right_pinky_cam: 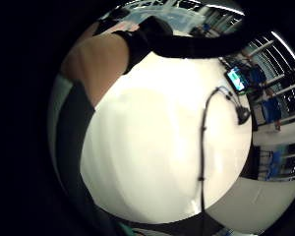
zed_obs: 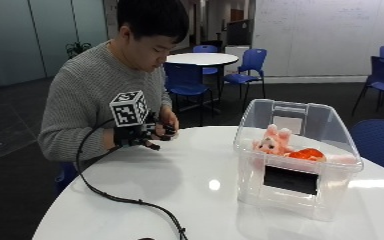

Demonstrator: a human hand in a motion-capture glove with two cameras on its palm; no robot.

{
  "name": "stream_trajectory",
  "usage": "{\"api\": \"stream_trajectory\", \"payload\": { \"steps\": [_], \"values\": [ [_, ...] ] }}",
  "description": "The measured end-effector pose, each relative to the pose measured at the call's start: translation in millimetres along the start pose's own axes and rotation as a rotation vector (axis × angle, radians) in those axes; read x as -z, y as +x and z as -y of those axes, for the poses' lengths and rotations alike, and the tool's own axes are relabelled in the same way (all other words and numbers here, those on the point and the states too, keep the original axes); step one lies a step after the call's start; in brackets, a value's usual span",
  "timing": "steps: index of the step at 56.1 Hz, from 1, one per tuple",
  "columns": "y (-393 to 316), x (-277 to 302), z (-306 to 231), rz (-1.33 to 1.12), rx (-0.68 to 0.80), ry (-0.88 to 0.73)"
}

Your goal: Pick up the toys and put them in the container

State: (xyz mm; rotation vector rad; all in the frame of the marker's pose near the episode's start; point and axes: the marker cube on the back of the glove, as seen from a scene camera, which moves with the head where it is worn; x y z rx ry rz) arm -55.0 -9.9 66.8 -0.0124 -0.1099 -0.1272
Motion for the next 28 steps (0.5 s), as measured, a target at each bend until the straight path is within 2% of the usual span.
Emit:
{"api": "stream_trajectory", "payload": {
  "steps": [10, 28],
  "values": [
    [-21, -30, -23, 0.036, 0.062, -0.052],
    [11, -46, 5, -0.029, 0.175, -0.014]
  ]
}}
